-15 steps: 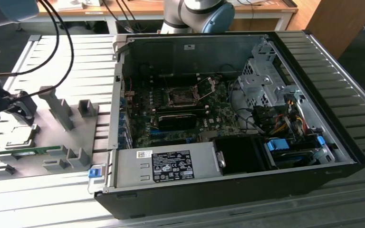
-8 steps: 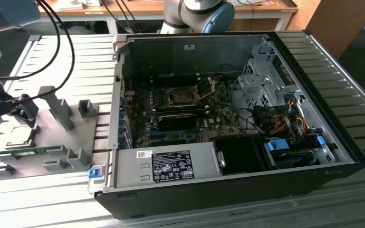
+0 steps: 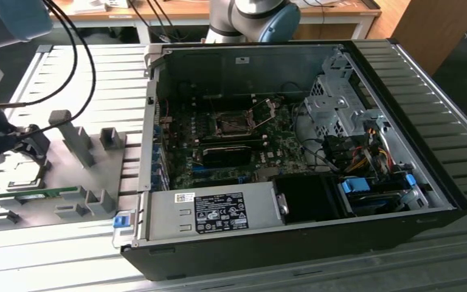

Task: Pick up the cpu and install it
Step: 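Pick up the cpu and move it towards the insertion slot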

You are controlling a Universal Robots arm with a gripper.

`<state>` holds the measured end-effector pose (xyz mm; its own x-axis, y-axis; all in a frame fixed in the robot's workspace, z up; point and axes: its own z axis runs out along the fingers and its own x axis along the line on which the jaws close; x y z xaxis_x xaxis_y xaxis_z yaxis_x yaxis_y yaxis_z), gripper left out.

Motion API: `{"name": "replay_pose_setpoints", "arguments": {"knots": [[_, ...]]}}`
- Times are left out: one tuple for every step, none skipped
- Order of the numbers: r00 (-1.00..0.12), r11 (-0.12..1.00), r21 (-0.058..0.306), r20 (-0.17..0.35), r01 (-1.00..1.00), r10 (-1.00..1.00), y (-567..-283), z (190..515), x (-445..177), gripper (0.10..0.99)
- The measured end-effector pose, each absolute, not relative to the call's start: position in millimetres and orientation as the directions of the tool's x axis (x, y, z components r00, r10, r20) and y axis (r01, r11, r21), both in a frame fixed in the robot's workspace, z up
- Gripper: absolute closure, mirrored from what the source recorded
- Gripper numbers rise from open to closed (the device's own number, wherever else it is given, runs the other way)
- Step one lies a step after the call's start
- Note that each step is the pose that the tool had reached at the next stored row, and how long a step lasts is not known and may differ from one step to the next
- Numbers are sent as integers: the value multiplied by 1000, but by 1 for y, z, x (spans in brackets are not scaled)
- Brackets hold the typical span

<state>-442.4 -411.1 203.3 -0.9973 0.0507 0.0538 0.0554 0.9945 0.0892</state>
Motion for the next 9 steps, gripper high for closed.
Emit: {"name": "replay_pose_setpoints", "arguments": {"knots": [[-997,995,89,54,54,50,-412,202,-442,239],[-997,995,90,54,54,49,-413,200,-443,239],[-997,995,90,54,54,49,-413,198,-443,239],[-997,995,90,54,53,49,-414,196,-443,239],[-997,995,90,54,53,49,-414,194,-443,239],[-997,994,90,54,53,49,-415,192,-443,239],[-997,994,90,54,53,49,-415,191,-443,239],[-997,995,90,54,53,48,-416,189,-443,239],[-997,995,90,54,52,47,-416,188,-443,239]]}}
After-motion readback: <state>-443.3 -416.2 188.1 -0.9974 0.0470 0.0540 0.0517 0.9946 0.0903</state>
